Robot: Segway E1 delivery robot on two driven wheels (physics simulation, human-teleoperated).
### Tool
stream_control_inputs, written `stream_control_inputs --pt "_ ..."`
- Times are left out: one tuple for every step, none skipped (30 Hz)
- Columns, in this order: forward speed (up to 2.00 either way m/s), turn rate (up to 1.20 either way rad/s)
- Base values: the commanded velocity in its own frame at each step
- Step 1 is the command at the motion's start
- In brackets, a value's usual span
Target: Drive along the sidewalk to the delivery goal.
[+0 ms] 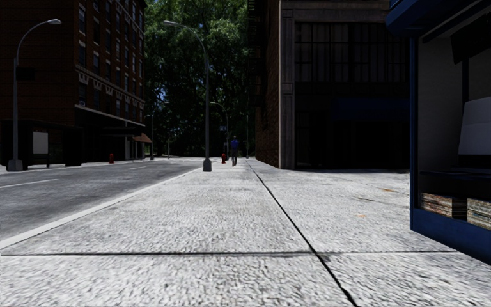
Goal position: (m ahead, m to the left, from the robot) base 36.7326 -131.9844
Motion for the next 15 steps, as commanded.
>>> stream_control_inputs --pt "2.00 0.00" --pt "2.00 0.00" --pt "2.00 0.00" --pt "2.00 0.00" --pt "2.00 0.00" --pt "2.00 0.00" --pt "2.00 0.00" --pt "2.00 0.00" --pt "2.00 0.00" --pt "2.00 0.00" --pt "2.00 0.00" --pt "2.00 0.00" --pt "2.00 0.00" --pt "2.00 0.00" --pt "2.00 0.00"
